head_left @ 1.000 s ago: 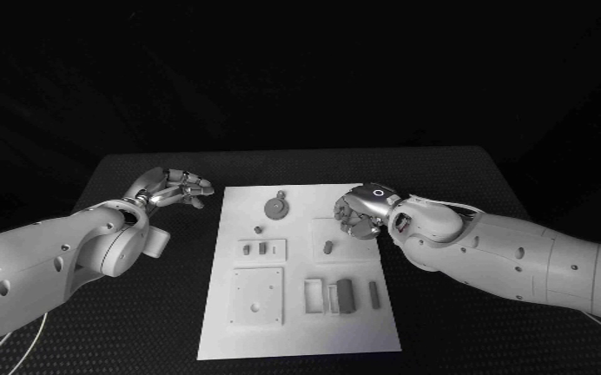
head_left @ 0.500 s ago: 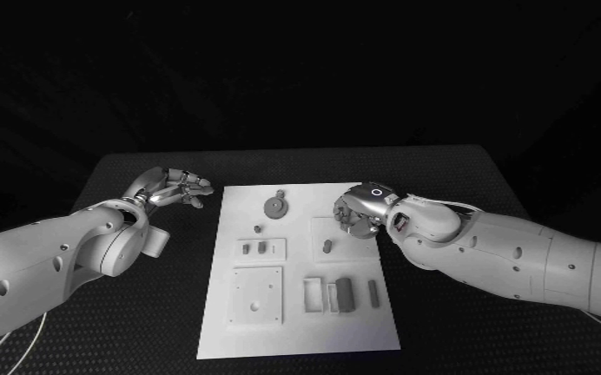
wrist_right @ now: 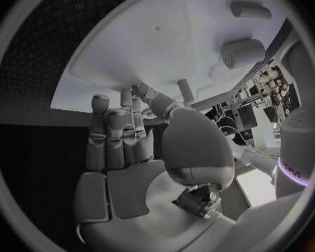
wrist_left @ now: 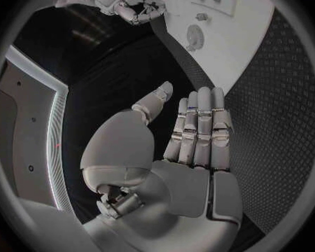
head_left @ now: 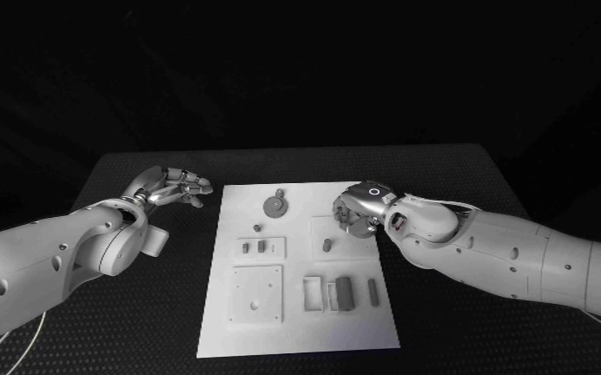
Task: Assemble the parts on the task board
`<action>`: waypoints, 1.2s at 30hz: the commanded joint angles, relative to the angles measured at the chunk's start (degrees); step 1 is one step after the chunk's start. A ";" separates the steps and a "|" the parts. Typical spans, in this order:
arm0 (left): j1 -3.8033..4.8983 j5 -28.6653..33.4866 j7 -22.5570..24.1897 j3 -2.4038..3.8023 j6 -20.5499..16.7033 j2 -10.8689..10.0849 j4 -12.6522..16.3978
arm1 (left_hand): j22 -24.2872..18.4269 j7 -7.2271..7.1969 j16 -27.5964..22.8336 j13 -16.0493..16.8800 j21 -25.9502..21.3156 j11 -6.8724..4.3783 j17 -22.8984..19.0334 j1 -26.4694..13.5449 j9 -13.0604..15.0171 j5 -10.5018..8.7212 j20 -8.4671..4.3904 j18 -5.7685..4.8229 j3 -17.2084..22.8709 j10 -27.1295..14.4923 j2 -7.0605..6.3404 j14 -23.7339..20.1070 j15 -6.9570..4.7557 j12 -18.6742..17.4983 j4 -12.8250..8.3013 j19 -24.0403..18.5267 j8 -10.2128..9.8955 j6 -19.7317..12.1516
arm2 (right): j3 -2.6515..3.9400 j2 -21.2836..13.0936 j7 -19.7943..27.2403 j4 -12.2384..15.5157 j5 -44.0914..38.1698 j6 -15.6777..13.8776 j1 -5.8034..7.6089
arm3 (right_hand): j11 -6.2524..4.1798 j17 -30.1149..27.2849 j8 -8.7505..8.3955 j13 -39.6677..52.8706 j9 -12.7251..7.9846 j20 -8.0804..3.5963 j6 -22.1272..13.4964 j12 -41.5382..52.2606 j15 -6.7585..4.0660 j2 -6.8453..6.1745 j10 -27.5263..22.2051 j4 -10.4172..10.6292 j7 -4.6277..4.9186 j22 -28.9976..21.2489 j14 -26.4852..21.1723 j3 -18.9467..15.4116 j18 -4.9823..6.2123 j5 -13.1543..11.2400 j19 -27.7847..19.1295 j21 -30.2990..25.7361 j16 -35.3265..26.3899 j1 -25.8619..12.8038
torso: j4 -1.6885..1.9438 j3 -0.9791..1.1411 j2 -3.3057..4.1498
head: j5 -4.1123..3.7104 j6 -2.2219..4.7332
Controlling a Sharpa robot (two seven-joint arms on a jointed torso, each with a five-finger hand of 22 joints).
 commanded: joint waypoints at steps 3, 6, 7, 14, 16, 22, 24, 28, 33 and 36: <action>0.02 -0.23 0.62 0.02 0.70 -0.02 0.19 | -0.11 0.05 -0.30 0.06 0.17 0.24 0.07 0.14 -0.09 -0.07 -0.31 -0.16 -0.40 -0.19 0.33 0.29 0.05 -0.21 -0.08 0.03 0.01 -0.39 | -0.98 0.12 -2.72 -1.01 -1.85 5.78 -1.26 | -0.11 0.15 0.35 0.11 0.11 -0.03 0.55 0.24 -0.44 -0.01 0.53 -0.11 -0.15 0.15 0.28 -0.32 0.86 0.39 0.49 0.42 0.39 0.80 | 0.00 -0.01 0.00 | 0.05 -0.11; 0.02 -0.23 0.62 0.02 0.69 -0.01 0.18 | -0.12 0.06 -0.31 0.06 0.17 0.24 0.08 0.14 -0.10 -0.07 -0.31 -0.16 -0.41 -0.19 0.33 0.30 0.04 -0.22 -0.08 0.04 0.01 -0.40 | -0.98 0.20 -2.84 -0.95 -2.05 5.74 -1.26 | -0.16 0.21 0.37 0.17 0.15 -0.07 0.64 0.24 -0.48 0.00 0.63 -0.11 -0.18 0.20 0.33 -0.33 0.86 0.39 0.56 0.48 0.48 0.80 | 0.00 -0.02 -0.01 | 0.07 -0.08; 0.02 -0.23 0.64 0.02 0.72 0.00 0.18 | -0.12 0.06 -0.31 0.06 0.17 0.24 0.08 0.14 -0.10 -0.07 -0.32 -0.16 -0.41 -0.19 0.33 0.30 0.04 -0.22 -0.08 0.04 0.01 -0.40 | -0.98 0.22 -2.88 -0.89 -2.09 5.71 -1.26 | -0.17 0.23 0.38 0.19 0.16 -0.09 0.66 0.23 -0.49 0.00 0.66 -0.11 -0.19 0.21 0.34 -0.33 0.86 0.39 0.59 0.50 0.51 0.81 | -0.01 -0.03 -0.02 | 0.08 -0.08; -0.02 -0.23 0.69 0.02 0.77 0.06 0.06 | -0.15 0.06 -0.33 0.06 0.17 0.25 0.11 0.14 -0.11 -0.07 -0.33 -0.18 -0.43 -0.20 0.35 0.32 0.04 -0.23 -0.06 0.07 0.01 -0.41 | -0.95 0.20 -3.46 -0.46 -2.61 4.76 -1.26 | -0.28 0.34 0.45 0.33 0.27 -0.19 0.86 0.23 -0.61 0.02 0.91 -0.11 -0.27 0.32 0.41 -0.33 0.86 0.39 0.75 0.61 0.70 0.85 | 0.07 0.00 -0.04 | 0.07 -0.12; -0.03 -0.23 0.70 0.02 0.76 0.08 0.05 | -0.16 0.06 -0.33 0.06 0.17 0.25 0.11 0.13 -0.11 -0.07 -0.33 -0.18 -0.43 -0.20 0.36 0.32 0.04 -0.23 -0.05 0.08 0.01 -0.41 | -0.95 0.19 -3.50 -0.39 -2.73 4.60 -1.26 | -0.30 0.36 0.46 0.36 0.29 -0.22 0.90 0.22 -0.64 0.00 0.95 -0.13 -0.28 0.35 0.42 -0.33 0.86 0.39 0.79 0.64 0.73 0.88 | 0.06 0.00 -0.06 | 0.09 -0.16; -0.08 -0.23 0.71 0.02 0.82 0.13 -0.04 | -0.20 0.07 -0.24 0.07 0.26 0.25 0.27 0.14 -0.14 -0.07 -0.46 -0.16 -0.50 -0.22 0.41 0.59 -0.05 -0.27 -0.04 0.35 0.00 -0.43 | -0.88 0.09 -3.56 0.01 -2.91 3.34 -1.25 | -0.42 0.44 0.54 0.49 0.42 -0.34 1.08 0.21 -0.76 -0.10 1.18 -0.14 -0.37 0.44 0.48 -0.26 0.86 0.39 0.95 0.74 0.85 1.07 | 0.11 -0.02 -0.04 | 0.19 -0.18; -0.09 -0.23 0.71 0.02 0.82 0.14 -0.06 | -0.22 0.07 -0.20 0.08 0.29 0.24 0.35 0.15 -0.15 -0.07 -0.51 -0.16 -0.54 -0.21 0.42 0.70 -0.09 -0.27 -0.04 0.47 0.01 -0.43 | -0.76 0.03 -3.62 0.17 -3.00 2.99 -1.24 | -0.46 0.46 0.56 0.54 0.47 -0.37 1.13 0.20 -0.80 -0.14 1.26 -0.13 -0.39 0.46 0.51 -0.25 0.86 0.39 1.01 0.77 0.88 1.11 | 0.08 0.00 -0.05 | 0.24 -0.17; -0.10 -0.23 0.73 0.02 0.76 0.16 -0.10 | -0.23 0.08 -0.19 0.08 0.30 0.23 0.38 0.15 -0.16 -0.07 -0.54 -0.16 -0.55 -0.21 0.42 0.74 -0.11 -0.28 -0.04 0.52 0.01 -0.43 | -0.40 -0.19 -3.66 0.55 -3.01 2.79 -1.20 | -0.51 0.50 0.60 0.61 0.54 -0.42 1.22 0.20 -0.86 -0.19 1.38 -0.11 -0.43 0.51 0.57 -0.25 0.86 0.39 1.12 0.83 0.95 1.13 | 0.05 -0.02 -0.04 | 0.24 -0.15; -0.10 -0.23 0.75 0.02 0.74 0.16 -0.10 | -0.25 0.08 -0.20 0.08 0.30 0.23 0.40 0.15 -0.17 -0.07 -0.55 -0.17 -0.58 -0.22 0.40 0.75 -0.12 -0.29 -0.05 0.55 0.00 -0.44 | 0.18 -0.44 -3.67 1.04 -3.01 2.45 -1.05 | -0.56 0.54 0.64 0.69 0.62 -0.47 1.31 0.19 -0.91 -0.29 1.51 -0.09 -0.46 0.55 0.65 -0.29 0.86 0.39 1.24 0.89 1.02 1.07 | 0.03 -0.06 -0.05 | 0.21 -0.12; -0.10 -0.23 0.76 0.02 0.72 0.16 -0.16 | -0.26 0.08 -0.21 0.08 0.29 0.24 0.41 0.14 -0.17 -0.07 -0.55 -0.17 -0.59 -0.23 0.39 0.75 -0.12 -0.29 -0.05 0.56 0.00 -0.45 | 0.66 -0.44 -3.70 1.22 -3.03 2.28 -1.01 | -0.59 0.56 0.66 0.72 0.66 -0.50 1.35 0.19 -0.94 -0.31 1.58 -0.09 -0.48 0.57 0.69 -0.28 0.86 0.39 1.30 0.92 1.06 1.06 | 0.01 -0.02 -0.03 | 0.20 -0.09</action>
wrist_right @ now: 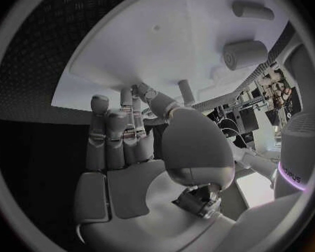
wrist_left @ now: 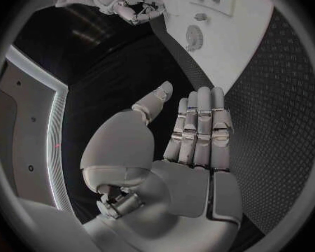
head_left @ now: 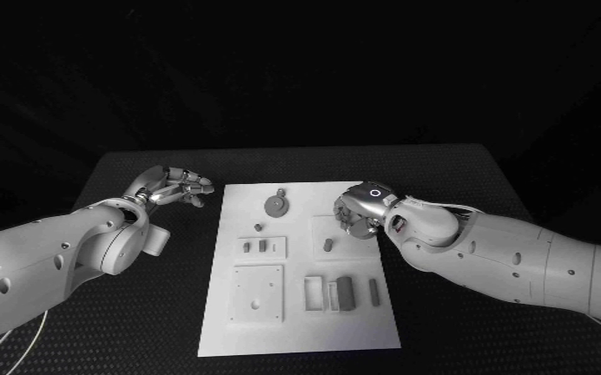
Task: Assemble the parts on the task board
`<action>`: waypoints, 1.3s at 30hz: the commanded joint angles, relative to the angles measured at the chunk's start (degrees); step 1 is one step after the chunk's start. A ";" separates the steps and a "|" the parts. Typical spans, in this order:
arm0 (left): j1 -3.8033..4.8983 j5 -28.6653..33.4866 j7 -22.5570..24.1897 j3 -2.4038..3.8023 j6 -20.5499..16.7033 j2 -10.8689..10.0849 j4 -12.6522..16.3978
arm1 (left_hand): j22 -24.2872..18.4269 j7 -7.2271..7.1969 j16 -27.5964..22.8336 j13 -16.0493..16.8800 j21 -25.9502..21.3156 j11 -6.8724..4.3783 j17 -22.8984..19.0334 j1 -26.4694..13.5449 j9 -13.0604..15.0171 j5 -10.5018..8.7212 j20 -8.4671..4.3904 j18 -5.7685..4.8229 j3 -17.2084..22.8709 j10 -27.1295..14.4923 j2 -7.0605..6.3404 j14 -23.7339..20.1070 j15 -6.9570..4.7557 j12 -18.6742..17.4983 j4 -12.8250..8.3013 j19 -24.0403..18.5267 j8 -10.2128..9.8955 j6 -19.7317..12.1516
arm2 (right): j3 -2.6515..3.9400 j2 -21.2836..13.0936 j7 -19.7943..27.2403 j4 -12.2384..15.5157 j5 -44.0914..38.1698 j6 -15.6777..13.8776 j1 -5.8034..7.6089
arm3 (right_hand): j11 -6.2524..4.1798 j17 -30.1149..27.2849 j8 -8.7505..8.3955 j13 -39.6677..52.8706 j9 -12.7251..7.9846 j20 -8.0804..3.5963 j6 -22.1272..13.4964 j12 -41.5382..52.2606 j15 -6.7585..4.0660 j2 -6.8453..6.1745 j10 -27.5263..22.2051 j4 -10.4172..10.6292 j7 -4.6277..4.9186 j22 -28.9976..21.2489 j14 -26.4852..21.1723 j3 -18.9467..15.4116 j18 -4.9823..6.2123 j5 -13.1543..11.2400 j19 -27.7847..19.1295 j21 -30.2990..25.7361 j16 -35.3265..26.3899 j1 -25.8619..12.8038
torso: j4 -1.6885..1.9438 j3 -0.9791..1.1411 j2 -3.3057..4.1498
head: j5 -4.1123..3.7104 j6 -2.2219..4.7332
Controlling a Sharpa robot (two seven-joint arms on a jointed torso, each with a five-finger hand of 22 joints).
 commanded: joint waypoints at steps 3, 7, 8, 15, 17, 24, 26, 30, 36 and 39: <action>0.01 -0.21 0.75 0.03 0.58 0.15 -0.10 | -0.10 0.08 -0.21 0.05 0.25 0.24 0.07 0.14 -0.08 -0.07 -0.15 0.20 -0.28 -0.24 0.39 0.24 0.00 -0.30 -0.04 0.17 0.00 -0.45 | 0.26 -0.10 -1.31 -0.02 -0.87 2.56 -0.28 | -0.20 0.06 0.25 0.07 0.10 -0.21 0.45 0.18 -0.45 0.13 0.79 -0.02 0.05 0.42 0.06 -0.19 1.49 0.17 0.59 0.27 0.31 0.62 | -0.03 0.04 0.02 | -0.05 0.06; 0.01 -0.21 0.76 0.03 0.59 0.17 -0.17 | -0.11 0.09 -0.22 0.05 0.24 0.24 0.09 0.13 -0.08 -0.07 -0.16 0.19 -0.30 -0.25 0.39 0.24 0.00 -0.31 -0.03 0.18 0.00 -0.46 | 0.43 -0.25 -1.33 0.30 -0.87 2.53 -0.14 | -0.21 0.08 0.26 0.10 0.12 -0.23 0.47 0.17 -0.46 0.13 0.82 -0.02 0.04 0.43 0.07 -0.18 1.49 0.17 0.62 0.28 0.33 0.62 | 0.03 0.02 0.00 | -0.09 0.06; 0.01 -0.21 0.77 0.03 0.59 0.17 -0.17 | -0.11 0.09 -0.22 0.05 0.24 0.24 0.09 0.13 -0.08 -0.07 -0.16 0.19 -0.30 -0.25 0.39 0.25 0.00 -0.31 -0.03 0.18 0.00 -0.46 | 0.48 -0.33 -1.34 0.47 -0.87 2.50 -0.09 | -0.22 0.08 0.26 0.11 0.13 -0.23 0.48 0.17 -0.47 0.13 0.83 -0.02 0.04 0.43 0.08 -0.18 1.49 0.17 0.62 0.28 0.33 0.62 | 0.03 0.01 0.00 | -0.10 0.06; -0.01 -0.21 0.79 0.03 0.53 0.16 -0.15 | -0.14 0.09 -0.24 0.05 0.23 0.25 0.12 0.13 -0.09 -0.07 -0.18 0.18 -0.32 -0.26 0.39 0.25 0.00 -0.33 -0.03 0.20 0.00 -0.46 | 1.26 -0.71 -1.40 1.34 -0.87 2.16 0.02 | -0.24 0.10 0.27 0.14 0.17 -0.26 0.51 0.15 -0.49 0.10 0.89 -0.02 0.02 0.45 0.10 -0.17 1.49 0.17 0.67 0.30 0.37 0.61 | -0.02 0.03 0.03 | -0.03 0.10; -0.01 -0.21 0.80 0.03 0.53 0.17 -0.13 | -0.14 0.09 -0.25 0.05 0.23 0.25 0.13 0.13 -0.10 -0.07 -0.18 0.18 -0.33 -0.27 0.39 0.25 0.00 -0.33 -0.03 0.21 0.00 -0.46 | 1.51 -0.86 -1.37 1.58 -0.87 1.93 0.08 | -0.25 0.11 0.27 0.16 0.19 -0.26 0.52 0.15 -0.50 0.10 0.90 -0.02 0.02 0.45 0.11 -0.17 1.49 0.17 0.68 0.30 0.38 0.61 | -0.05 0.02 0.01 | -0.04 0.13; -0.02 -0.18 0.79 0.04 0.50 0.22 -0.05 | -0.16 0.09 -0.26 0.05 0.22 0.25 0.15 0.13 -0.10 -0.07 -0.19 0.16 -0.34 -0.27 0.39 0.26 -0.01 -0.34 -0.04 0.22 0.00 -0.47 | 1.86 -1.00 -1.29 1.64 -0.86 1.21 0.26 | -0.27 0.13 0.29 0.19 0.23 -0.28 0.56 0.14 -0.53 0.05 0.95 -0.02 0.00 0.47 0.11 -0.16 1.49 0.17 0.70 0.31 0.40 0.61 | -0.06 0.01 0.02 | -0.15 0.20; -0.03 -0.11 0.78 0.04 0.51 0.24 -0.03 | -0.17 0.09 -0.27 0.05 0.22 0.25 0.16 0.12 -0.11 -0.07 -0.19 0.16 -0.35 -0.28 0.39 0.26 -0.01 -0.34 -0.03 0.23 0.00 -0.47 | 1.97 -1.03 -1.26 1.76 -0.82 1.17 0.27 | -0.28 0.14 0.29 0.20 0.24 -0.29 0.57 0.13 -0.53 0.04 0.96 -0.02 -0.01 0.47 0.11 -0.15 1.49 0.17 0.71 0.31 0.41 0.61 | -0.01 0.03 0.02 | -0.14 0.22; -0.05 0.11 0.73 0.04 0.56 0.27 -0.08 | -0.19 0.09 -0.28 0.05 0.21 0.25 0.18 0.11 -0.11 -0.07 -0.20 0.15 -0.37 -0.28 0.40 0.26 -0.01 -0.35 -0.02 0.24 0.00 -0.48 | 2.16 -1.22 -1.27 2.18 -0.54 1.37 0.36 | -0.29 0.15 0.29 0.22 0.26 -0.29 0.58 0.13 -0.54 0.04 0.99 -0.01 -0.01 0.48 0.11 -0.14 1.49 0.17 0.72 0.31 0.42 0.61 | 0.00 0.04 0.02 | -0.12 0.19; -0.05 0.23 0.63 0.04 0.64 0.21 -0.19 | -0.21 0.10 -0.30 0.05 0.20 0.25 0.20 0.09 -0.12 -0.07 -0.21 0.14 -0.39 -0.28 0.39 0.27 -0.01 -0.35 -0.02 0.25 -0.01 -0.48 | 2.47 -2.31 -1.34 3.89 0.56 1.87 0.78 | -0.30 0.16 0.30 0.25 0.28 -0.30 0.59 0.12 -0.56 0.03 1.02 0.00 -0.02 0.48 0.11 -0.14 1.49 0.17 0.74 0.31 0.43 0.59 | -0.02 0.02 0.04 | -0.09 0.17; -0.05 0.29 0.64 0.04 0.61 0.15 -0.17 | -0.22 0.10 -0.30 0.05 0.20 0.25 0.21 0.08 -0.12 -0.07 -0.21 0.13 -0.40 -0.28 0.40 0.27 -0.01 -0.36 -0.01 0.25 -0.01 -0.49 | 2.54 -2.76 -1.36 4.79 0.88 1.88 1.04 | -0.30 0.17 0.29 0.26 0.29 -0.30 0.59 0.11 -0.56 0.04 1.03 0.01 -0.02 0.48 0.10 -0.13 1.49 0.17 0.74 0.31 0.43 0.57 | -0.08 0.02 0.02 | -0.04 0.15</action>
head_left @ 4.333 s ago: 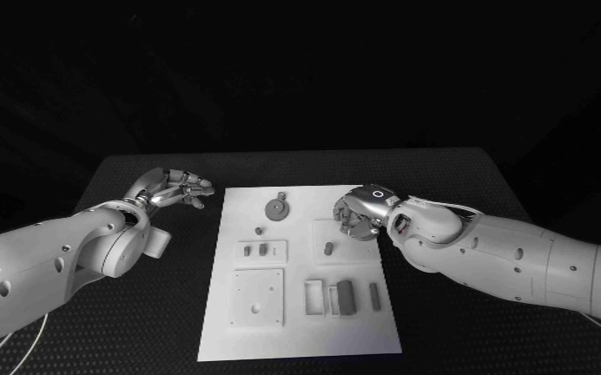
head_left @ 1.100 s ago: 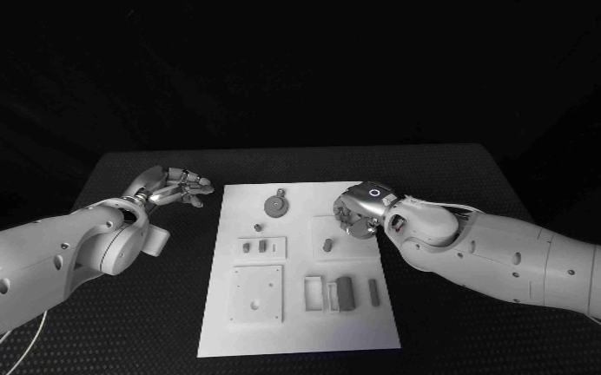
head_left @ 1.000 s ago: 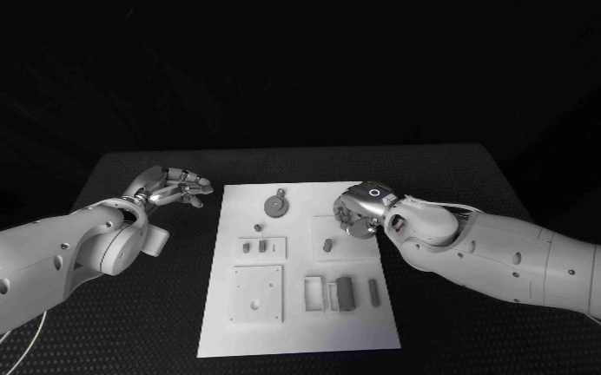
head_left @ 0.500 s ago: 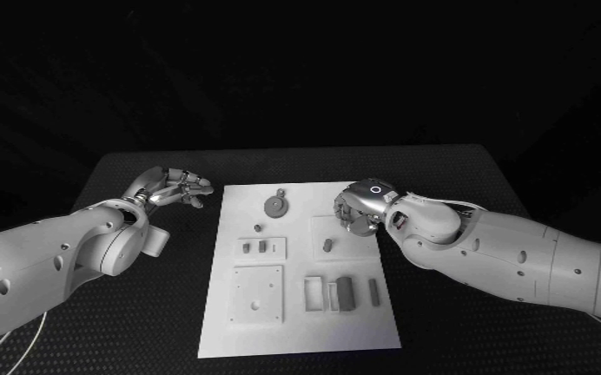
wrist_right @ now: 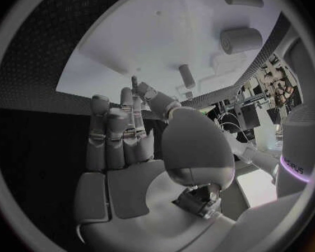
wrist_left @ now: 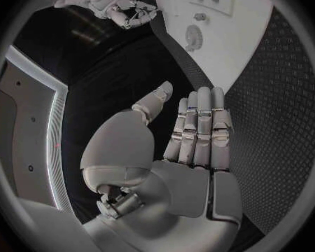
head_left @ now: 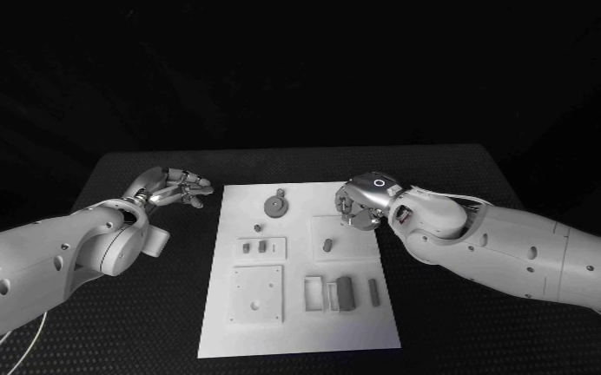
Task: Assemble the parts on the task board
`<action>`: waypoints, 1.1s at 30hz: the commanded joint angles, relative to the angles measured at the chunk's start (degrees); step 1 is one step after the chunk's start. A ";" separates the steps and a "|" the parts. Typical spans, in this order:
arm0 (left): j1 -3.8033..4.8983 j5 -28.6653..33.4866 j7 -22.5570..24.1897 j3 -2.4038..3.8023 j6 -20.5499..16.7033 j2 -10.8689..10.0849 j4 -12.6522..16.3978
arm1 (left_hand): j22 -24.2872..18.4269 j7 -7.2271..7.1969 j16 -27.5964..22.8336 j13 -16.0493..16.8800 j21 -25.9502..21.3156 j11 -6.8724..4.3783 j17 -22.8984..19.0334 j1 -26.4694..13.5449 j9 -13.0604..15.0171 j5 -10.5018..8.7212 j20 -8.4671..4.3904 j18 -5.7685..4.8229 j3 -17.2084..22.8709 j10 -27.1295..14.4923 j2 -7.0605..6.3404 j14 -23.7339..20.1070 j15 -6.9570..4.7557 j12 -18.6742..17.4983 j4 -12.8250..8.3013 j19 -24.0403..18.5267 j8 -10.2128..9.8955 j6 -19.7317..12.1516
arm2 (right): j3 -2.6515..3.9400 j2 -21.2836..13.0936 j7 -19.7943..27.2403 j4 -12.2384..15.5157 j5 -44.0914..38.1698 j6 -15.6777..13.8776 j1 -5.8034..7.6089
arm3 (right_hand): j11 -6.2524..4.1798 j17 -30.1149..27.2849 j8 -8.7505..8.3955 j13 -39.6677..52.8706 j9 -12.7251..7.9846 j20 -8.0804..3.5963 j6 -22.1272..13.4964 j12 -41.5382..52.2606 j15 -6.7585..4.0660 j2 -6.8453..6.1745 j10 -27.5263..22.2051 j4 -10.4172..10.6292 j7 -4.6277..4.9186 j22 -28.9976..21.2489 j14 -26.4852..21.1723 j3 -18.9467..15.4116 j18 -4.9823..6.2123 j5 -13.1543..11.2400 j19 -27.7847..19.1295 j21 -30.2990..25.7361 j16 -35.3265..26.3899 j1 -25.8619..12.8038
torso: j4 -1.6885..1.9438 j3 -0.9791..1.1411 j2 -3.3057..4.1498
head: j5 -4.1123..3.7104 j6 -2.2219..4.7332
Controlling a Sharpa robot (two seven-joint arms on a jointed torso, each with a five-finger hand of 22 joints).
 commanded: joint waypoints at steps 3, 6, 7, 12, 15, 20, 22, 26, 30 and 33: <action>0.01 0.22 0.60 0.03 0.60 0.05 0.08 | -0.07 0.10 -0.31 0.07 0.19 0.25 0.11 0.09 -0.09 -0.07 -0.22 0.14 -0.41 -0.28 0.40 0.28 -0.01 -0.36 -0.02 0.26 -0.01 -0.49 | 0.15 -0.56 -0.46 1.42 0.60 0.23 0.27 | 0.00 0.09 0.37 0.08 0.03 -0.20 0.45 0.16 -0.40 -0.11 0.33 0.10 0.14 0.45 -0.03 0.13 1.52 0.17 0.08 0.31 0.24 0.41 | -0.09 -0.03 0.01 | 0.09 0.00; 0.01 0.23 0.63 0.03 0.56 0.06 0.09 | -0.08 0.10 -0.32 0.07 0.19 0.25 0.13 0.09 -0.09 -0.07 -0.23 0.14 -0.42 -0.29 0.40 0.28 -0.02 -0.36 -0.02 0.27 0.00 -0.49 | 0.20 -0.58 -0.48 1.48 0.65 0.13 0.38 | -0.01 0.09 0.36 0.10 0.04 -0.20 0.45 0.15 -0.40 -0.11 0.34 0.10 0.14 0.46 -0.03 0.13 1.52 0.17 0.08 0.31 0.24 0.39 | -0.06 -0.05 0.00 | 0.08 0.01; 0.01 0.23 0.63 0.03 0.57 0.06 0.10 | -0.08 0.10 -0.32 0.07 0.18 0.25 0.13 0.09 -0.09 -0.07 -0.23 0.14 -0.42 -0.29 0.40 0.28 -0.02 -0.36 -0.02 0.27 0.00 -0.49 | 0.22 -0.58 -0.46 1.53 0.65 0.06 0.38 | -0.01 0.09 0.36 0.10 0.04 -0.20 0.45 0.15 -0.41 -0.11 0.34 0.10 0.14 0.46 -0.03 0.13 1.52 0.17 0.09 0.31 0.25 0.39 | -0.03 -0.05 -0.01 | 0.03 0.03; 0.01 0.23 0.64 0.03 0.56 0.05 0.04 | -0.10 0.10 -0.34 0.08 0.18 0.25 0.15 0.10 -0.10 -0.07 -0.24 0.13 -0.42 -0.29 0.40 0.29 -0.02 -0.36 -0.03 0.28 0.00 -0.49 | 0.27 -0.40 -0.16 2.42 0.74 -1.22 0.38 | -0.02 0.10 0.36 0.12 0.06 -0.21 0.45 0.13 -0.41 -0.12 0.35 0.10 0.14 0.46 -0.04 0.13 1.52 0.17 0.10 0.31 0.25 0.37 | 0.02 0.01 -0.01 | 0.13 0.05; 0.01 0.23 0.67 0.03 0.55 0.08 0.05 | -0.11 0.10 -0.35 0.08 0.17 0.25 0.16 0.10 -0.10 -0.07 -0.25 0.12 -0.43 -0.29 0.40 0.29 -0.02 -0.37 -0.03 0.28 0.00 -0.49 | 0.27 -0.18 0.24 3.60 0.84 -2.26 0.37 | -0.02 0.11 0.36 0.13 0.08 -0.22 0.46 0.13 -0.42 -0.13 0.36 0.09 0.14 0.46 -0.04 0.14 1.52 0.17 0.11 0.31 0.26 0.37 | 0.01 0.00 0.01 | 0.27 0.06; 0.01 0.23 0.72 0.03 0.50 0.11 0.07 | -0.13 0.10 -0.36 0.08 0.17 0.25 0.18 0.11 -0.11 -0.07 -0.25 0.12 -0.44 -0.30 0.41 0.29 -0.02 -0.37 -0.03 0.29 0.00 -0.49 | 0.27 0.21 0.86 5.20 0.82 -4.07 0.35 | -0.05 0.13 0.37 0.17 0.12 -0.25 0.49 0.11 -0.45 -0.17 0.42 0.07 0.12 0.47 -0.02 0.16 1.52 0.17 0.16 0.31 0.27 0.40 | -0.01 0.01 0.02 | 0.79 0.07; 0.01 0.23 0.74 0.03 0.45 0.09 0.11 | -0.14 0.10 -0.36 0.08 0.17 0.26 0.19 0.12 -0.11 -0.07 -0.26 0.11 -0.44 -0.30 0.41 0.29 -0.02 -0.38 -0.04 0.29 0.00 -0.50 | 0.27 0.41 1.10 5.79 0.80 -4.82 0.33 | -0.06 0.13 0.38 0.19 0.14 -0.27 0.51 0.11 -0.47 -0.20 0.45 0.07 0.11 0.47 0.00 0.17 1.52 0.17 0.20 0.32 0.28 0.42 | -0.02 0.00 0.01 | 0.90 0.11; -0.03 0.23 0.78 0.03 0.44 0.15 -0.10 | -0.15 0.10 -0.37 0.08 0.16 0.26 0.20 0.13 -0.12 -0.07 -0.26 0.11 -0.44 -0.31 0.42 0.30 -0.02 -0.38 -0.04 0.30 -0.01 -0.50 | 0.27 1.34 1.50 6.53 0.65 -5.95 0.10 | -0.08 0.14 0.39 0.22 0.18 -0.29 0.54 0.10 -0.49 -0.24 0.48 0.07 0.09 0.47 0.02 0.20 1.52 0.17 0.25 0.33 0.29 0.45 | -0.05 -0.03 0.00 | 1.32 0.11; -0.09 0.23 0.87 0.03 0.40 0.40 -0.24 | -0.16 0.10 -0.38 0.08 0.16 0.26 0.21 0.14 -0.12 -0.07 -0.27 0.10 -0.44 -0.31 0.42 0.30 -0.02 -0.39 -0.05 0.30 -0.01 -0.51 | 0.27 2.22 1.67 7.73 0.60 -6.13 -0.02 | -0.09 0.14 0.39 0.24 0.20 -0.31 0.55 0.08 -0.50 -0.26 0.50 0.07 0.08 0.47 0.03 0.22 1.52 0.17 0.29 0.33 0.28 0.47 | -0.08 -0.06 -0.12 | 1.98 0.10; -0.13 0.23 0.88 0.03 0.43 0.38 -0.21 | -0.17 0.10 -0.39 0.08 0.16 0.26 0.22 0.15 -0.13 -0.07 -0.27 0.10 -0.44 -0.31 0.43 0.30 -0.02 -0.39 -0.05 0.30 -0.01 -0.51 | 0.27 2.78 1.84 9.00 0.58 -6.02 -0.27 | -0.10 0.14 0.39 0.25 0.21 -0.32 0.55 0.07 -0.50 -0.27 0.51 0.07 0.08 0.47 0.04 0.23 1.52 0.17 0.30 0.33 0.28 0.48 | 0.05 -0.12 -0.13 | 2.58 0.02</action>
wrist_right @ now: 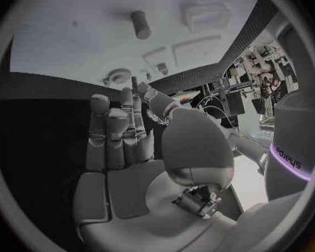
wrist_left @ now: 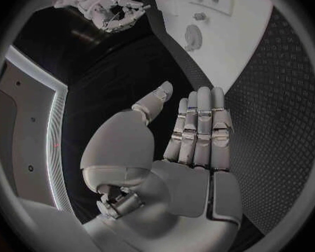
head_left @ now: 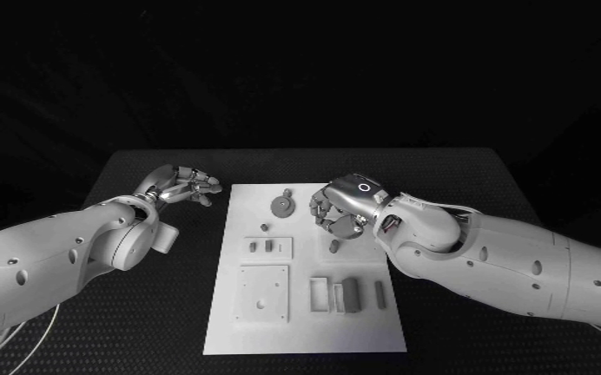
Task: Assemble the parts on the task board
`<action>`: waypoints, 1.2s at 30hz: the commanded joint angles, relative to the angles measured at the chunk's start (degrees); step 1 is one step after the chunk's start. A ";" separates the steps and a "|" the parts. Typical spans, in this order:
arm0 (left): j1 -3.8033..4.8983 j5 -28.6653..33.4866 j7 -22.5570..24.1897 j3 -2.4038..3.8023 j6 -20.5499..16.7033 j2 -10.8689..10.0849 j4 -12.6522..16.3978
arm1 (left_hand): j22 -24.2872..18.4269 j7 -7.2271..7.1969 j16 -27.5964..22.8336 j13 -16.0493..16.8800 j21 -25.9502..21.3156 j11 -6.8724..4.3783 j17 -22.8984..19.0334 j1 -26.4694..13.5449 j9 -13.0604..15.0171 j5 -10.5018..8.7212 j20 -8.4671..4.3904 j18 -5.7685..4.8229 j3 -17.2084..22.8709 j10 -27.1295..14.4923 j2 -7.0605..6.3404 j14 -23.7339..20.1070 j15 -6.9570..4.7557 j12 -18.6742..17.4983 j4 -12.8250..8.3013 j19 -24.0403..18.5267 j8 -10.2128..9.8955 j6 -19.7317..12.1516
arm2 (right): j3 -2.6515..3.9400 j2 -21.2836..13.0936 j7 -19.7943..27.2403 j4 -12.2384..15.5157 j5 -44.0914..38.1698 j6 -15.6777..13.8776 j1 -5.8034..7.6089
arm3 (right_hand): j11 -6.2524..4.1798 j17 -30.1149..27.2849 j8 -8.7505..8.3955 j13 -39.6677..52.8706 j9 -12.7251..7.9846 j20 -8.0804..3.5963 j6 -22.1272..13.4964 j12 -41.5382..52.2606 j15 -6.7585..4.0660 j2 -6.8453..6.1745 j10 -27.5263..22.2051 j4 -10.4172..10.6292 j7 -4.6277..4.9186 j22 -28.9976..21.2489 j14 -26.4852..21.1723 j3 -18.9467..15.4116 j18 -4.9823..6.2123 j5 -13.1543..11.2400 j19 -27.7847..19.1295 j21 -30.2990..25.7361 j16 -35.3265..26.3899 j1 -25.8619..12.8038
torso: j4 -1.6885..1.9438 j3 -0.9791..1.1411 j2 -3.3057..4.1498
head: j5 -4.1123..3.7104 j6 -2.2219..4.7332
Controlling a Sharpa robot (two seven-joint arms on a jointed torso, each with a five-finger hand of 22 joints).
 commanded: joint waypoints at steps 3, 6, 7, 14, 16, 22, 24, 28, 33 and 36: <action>-0.03 0.21 0.92 0.04 0.32 0.01 0.02 | -0.08 -0.11 -0.40 0.09 0.15 0.26 0.07 0.16 -0.09 -0.07 -0.28 0.10 -0.45 -0.32 0.43 0.30 -0.03 -0.39 -0.05 0.31 -0.01 -0.30 | 0.01 1.34 1.31 1.81 -0.55 -1.17 -0.56 | 0.13 0.05 0.20 0.05 0.07 -0.30 0.38 0.30 -0.51 -0.25 0.35 0.05 -0.10 0.49 0.04 0.21 1.53 0.39 0.09 0.33 0.29 0.50 | 0.02 -0.06 -0.03 | 1.95 -0.63; -0.03 0.21 1.00 0.04 0.16 0.08 -0.20 | -0.09 -0.11 -0.41 0.09 0.15 0.26 0.08 0.17 -0.10 -0.07 -0.28 0.09 -0.45 -0.33 0.43 0.31 -0.03 -0.40 -0.05 0.32 -0.01 -0.31 | 0.00 2.17 1.44 2.45 -0.56 -1.21 -1.11 | 0.13 0.05 0.19 0.06 0.09 -0.31 0.37 0.29 -0.51 -0.24 0.35 0.05 -0.10 0.49 0.05 0.23 1.53 0.39 0.11 0.33 0.28 0.50 | -0.06 -0.04 0.02 | 2.55 -0.61; -0.03 0.21 1.02 0.05 0.18 0.22 -0.30 | -0.10 -0.11 -0.41 0.09 0.15 0.26 0.09 0.17 -0.10 -0.07 -0.28 0.09 -0.45 -0.33 0.43 0.31 -0.03 -0.40 -0.05 0.32 -0.01 -0.31 | -0.02 2.53 1.50 2.48 -0.56 -1.16 -1.25 | 0.13 0.05 0.19 0.07 0.09 -0.32 0.37 0.28 -0.51 -0.24 0.35 0.05 -0.10 0.49 0.05 0.23 1.53 0.39 0.11 0.33 0.28 0.51 | -0.02 -0.05 0.02 | 2.75 -0.60; -0.03 0.21 1.03 0.05 0.28 0.35 -0.31 | -0.11 -0.10 -0.42 0.09 0.15 0.26 0.11 0.17 -0.11 -0.07 -0.29 0.08 -0.46 -0.33 0.44 0.31 -0.03 -0.41 -0.05 0.33 -0.01 -0.32 | -0.58 3.91 1.67 2.43 -0.93 -1.04 -2.43 | 0.13 0.05 0.18 0.08 0.10 -0.32 0.36 0.26 -0.51 -0.22 0.35 0.06 -0.09 0.49 0.05 0.25 1.53 0.39 0.12 0.32 0.27 0.50 | 0.05 -0.14 0.02 | 3.80 -0.95; -0.03 0.22 1.01 0.06 0.28 0.33 -0.30 | -0.12 -0.10 -0.43 0.09 0.15 0.26 0.11 0.17 -0.11 -0.07 -0.29 0.08 -0.46 -0.34 0.45 0.31 -0.03 -0.41 -0.05 0.33 -0.01 -0.32 | -0.82 4.40 1.75 2.22 -1.21 -1.07 -2.90 | 0.13 0.05 0.18 0.08 0.11 -0.33 0.35 0.26 -0.51 -0.21 0.35 0.06 -0.09 0.48 0.05 0.25 1.53 0.39 0.13 0.32 0.27 0.50 | 0.07 -0.13 0.03 | 4.05 -1.03; -0.02 0.22 0.97 0.06 0.33 0.54 -0.43 | -0.14 -0.10 -0.44 0.09 0.14 0.27 0.14 0.16 -0.12 -0.07 -0.29 0.07 -0.48 -0.34 0.45 0.32 -0.03 -0.41 -0.04 0.34 -0.01 -0.32 | -2.03 6.08 2.06 1.11 -2.64 -1.38 -4.43 | 0.13 0.05 0.16 0.10 0.13 -0.34 0.34 0.23 -0.51 -0.21 0.35 0.05 -0.09 0.48 0.06 0.26 1.53 0.39 0.14 0.31 0.26 0.50 | 0.13 -0.08 0.00 | 5.17 -1.40; -0.02 0.22 0.97 0.06 0.33 0.62 -0.47 | -0.14 -0.10 -0.45 0.09 0.14 0.27 0.14 0.16 -0.12 -0.07 -0.29 0.06 -0.48 -0.35 0.45 0.32 -0.03 -0.41 -0.04 0.34 -0.01 -0.32 | -2.39 6.48 2.19 0.83 -2.90 -1.46 -4.77 | 0.13 0.05 0.16 0.10 0.13 -0.34 0.33 0.22 -0.51 -0.21 0.35 0.05 -0.09 0.48 0.06 0.27 1.53 0.39 0.15 0.30 0.26 0.50 | 0.15 -0.05 0.01 | 5.50 -1.49; -0.02 0.22 0.97 0.06 0.36 0.77 -0.54 | -0.15 -0.10 -0.46 0.10 0.14 0.27 0.16 0.16 -0.12 -0.07 -0.29 0.06 -0.49 -0.35 0.45 0.32 -0.03 -0.42 -0.04 0.34 -0.01 -0.32 | -2.84 7.12 2.33 0.19 -3.21 -1.49 -5.32 | 0.12 0.05 0.15 0.12 0.15 -0.35 0.33 0.21 -0.51 -0.22 0.36 0.04 -0.09 0.48 0.07 0.28 1.53 0.39 0.16 0.30 0.25 0.51 | 0.17 -0.07 0.02 | 6.48 -1.84; -0.02 0.22 0.95 0.06 0.38 0.88 -0.59 | -0.17 -0.09 -0.47 0.10 0.14 0.27 0.18 0.16 -0.13 -0.07 -0.30 0.05 -0.51 -0.35 0.45 0.32 -0.03 -0.42 -0.04 0.35 -0.01 -0.33 | -3.14 7.78 2.39 -0.37 -3.42 -1.46 -6.05 | 0.12 0.05 0.15 0.13 0.17 -0.36 0.33 0.20 -0.52 -0.23 0.38 0.03 -0.09 0.48 0.08 0.29 1.53 0.39 0.18 0.29 0.25 0.52 | 0.19 -0.07 0.04 | 7.52 -2.05; -0.02 0.22 0.94 0.06 0.41 0.94 -0.58 | -0.18 -0.09 -0.48 0.10 0.13 0.27 0.19 0.15 -0.13 -0.07 -0.30 0.04 -0.51 -0.35 0.45 0.32 -0.03 -0.42 -0.03 0.35 -0.01 -0.33 | -3.35 8.16 2.26 -0.63 -3.47 -1.15 -6.26 | 0.12 0.05 0.15 0.14 0.18 -0.36 0.33 0.19 -0.52 -0.23 0.38 0.03 -0.09 0.48 0.09 0.29 1.53 0.39 0.18 0.29 0.25 0.52 | 0.16 -0.08 0.04 | 8.05 -2.28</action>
